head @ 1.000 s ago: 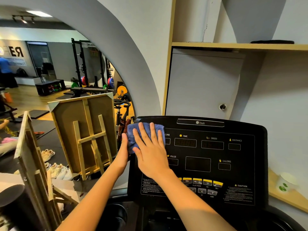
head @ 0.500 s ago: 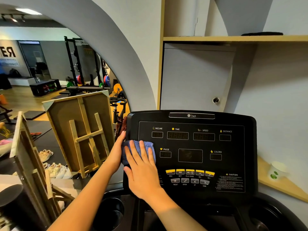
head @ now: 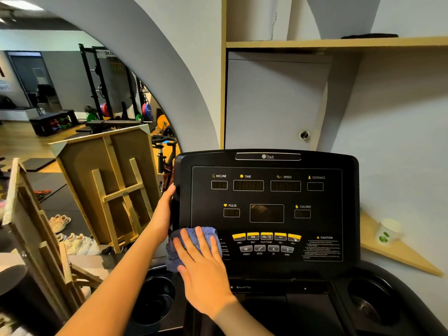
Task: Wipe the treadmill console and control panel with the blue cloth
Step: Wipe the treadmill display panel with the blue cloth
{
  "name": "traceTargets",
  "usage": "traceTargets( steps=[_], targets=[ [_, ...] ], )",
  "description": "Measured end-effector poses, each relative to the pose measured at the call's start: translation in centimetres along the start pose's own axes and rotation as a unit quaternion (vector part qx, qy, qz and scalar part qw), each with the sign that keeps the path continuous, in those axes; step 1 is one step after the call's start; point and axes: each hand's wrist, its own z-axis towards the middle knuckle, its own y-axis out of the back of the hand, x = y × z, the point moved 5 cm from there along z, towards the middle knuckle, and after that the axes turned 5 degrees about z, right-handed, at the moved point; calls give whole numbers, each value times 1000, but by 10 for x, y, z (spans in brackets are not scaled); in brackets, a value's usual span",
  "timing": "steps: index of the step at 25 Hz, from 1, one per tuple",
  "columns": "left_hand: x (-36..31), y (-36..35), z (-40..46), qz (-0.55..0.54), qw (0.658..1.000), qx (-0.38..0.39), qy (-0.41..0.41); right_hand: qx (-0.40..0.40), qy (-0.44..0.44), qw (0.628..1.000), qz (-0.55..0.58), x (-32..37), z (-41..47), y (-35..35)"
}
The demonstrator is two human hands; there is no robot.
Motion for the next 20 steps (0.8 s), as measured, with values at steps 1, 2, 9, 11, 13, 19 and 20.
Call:
traceTargets(
  steps=[1, 2, 9, 11, 13, 19, 20],
  targets=[
    [0, -1, 0, 4, 1000, 2, -2, 6, 1, 1000, -1, -1, -4, -2],
    [1, -1, -1, 7, 1000, 2, -6, 10, 3, 1000, -2, -2, -8, -4],
    [2, -4, -5, 16, 1000, -2, -10, 27, 5, 1000, -12, -17, -27, -9],
    [2, -4, -6, 14, 1000, -3, -6, 33, 6, 999, -20, -21, -32, -9],
    [2, -4, -6, 16, 1000, -3, -6, 33, 9, 999, -27, -27, -37, -7],
    [1, -4, -7, 25, 999, -2, -22, 29, 24, 998, -41, -43, -49, -1],
    [1, -4, -8, 29, 999, -1, -26, 27, 25, 998, -41, -47, -52, 0]
  ],
)
